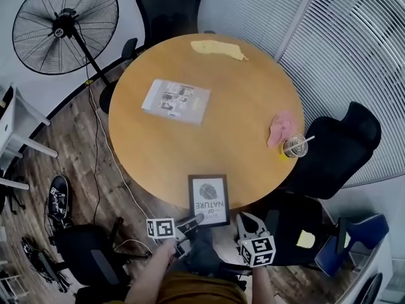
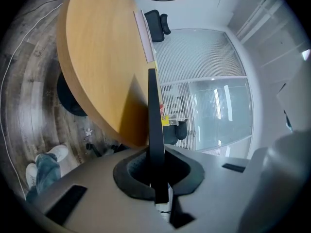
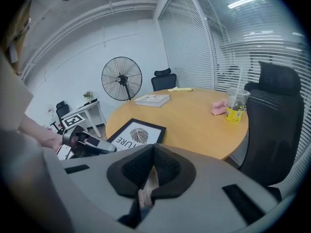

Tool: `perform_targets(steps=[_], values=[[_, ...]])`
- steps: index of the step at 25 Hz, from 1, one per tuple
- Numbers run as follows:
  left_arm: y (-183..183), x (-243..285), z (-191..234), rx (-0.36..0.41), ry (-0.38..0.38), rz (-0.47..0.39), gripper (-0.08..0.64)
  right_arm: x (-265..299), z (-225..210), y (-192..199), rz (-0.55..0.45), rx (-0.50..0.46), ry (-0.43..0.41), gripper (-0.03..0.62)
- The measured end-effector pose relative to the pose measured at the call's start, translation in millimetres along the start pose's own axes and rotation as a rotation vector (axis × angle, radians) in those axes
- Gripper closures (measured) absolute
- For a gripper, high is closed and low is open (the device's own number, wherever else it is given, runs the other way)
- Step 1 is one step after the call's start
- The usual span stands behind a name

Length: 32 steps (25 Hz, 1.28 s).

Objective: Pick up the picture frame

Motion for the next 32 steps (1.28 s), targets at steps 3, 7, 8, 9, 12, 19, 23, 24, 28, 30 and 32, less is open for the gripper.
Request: perform_targets(steps=[3, 7, 8, 9, 12, 19, 23, 24, 28, 30, 32], values=[[1, -2, -3, 0.003, -0.001, -0.007, 0.518, -5, 0, -1, -0.010, -0.005, 0.003, 0.580], [-2, 0, -8, 0.013, 0.000, -0.025, 0.518, -9, 0, -7, -0.032, -0.011, 0.007, 0.579], [-3, 0, -10, 0.016, 0.001, -0.030, 0.518, -10, 0, -8, -0.037, -0.013, 0.008, 0.580], [-3, 0, -13, 0.021, 0.002, -0.035, 0.518, -11, 1, -9, -0.041, -0.016, 0.009, 0.580], [-4, 0, -20, 0.053, -0.002, -0.038, 0.518, -16, 7, -14, -0.063, -0.022, 0.009, 0.580], [-7, 5, -41, 0.158, -0.067, -0.006, 0.518, -31, 16, -20, -0.095, -0.045, 0.019, 0.580], [-6, 1, -52, 0.168, -0.062, -0.006, 0.518, -38, 24, -21, -0.112, -0.046, 0.019, 0.580], [-6, -1, -55, 0.170, -0.061, -0.009, 0.518, -40, 26, -21, -0.117, -0.044, 0.020, 0.580], [-6, -7, -66, 0.186, -0.065, -0.027, 0.518, -48, 29, -21, -0.134, -0.042, 0.032, 0.580], [-7, -9, -71, 0.192, -0.072, -0.033, 0.518, -53, 29, -21, -0.145, -0.040, 0.041, 0.580], [-7, -12, -75, 0.202, -0.083, -0.032, 0.518, -58, 30, -20, -0.156, -0.034, 0.051, 0.580]])
Point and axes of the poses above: the fingertips, and each gripper's own axes: x forward along the fingers, z to its left, y out of its underside, the point moved 7 cm from there along -x, backward along the fingers, and after that the axes turned 6 degrees about z, right-handed, at the moved point
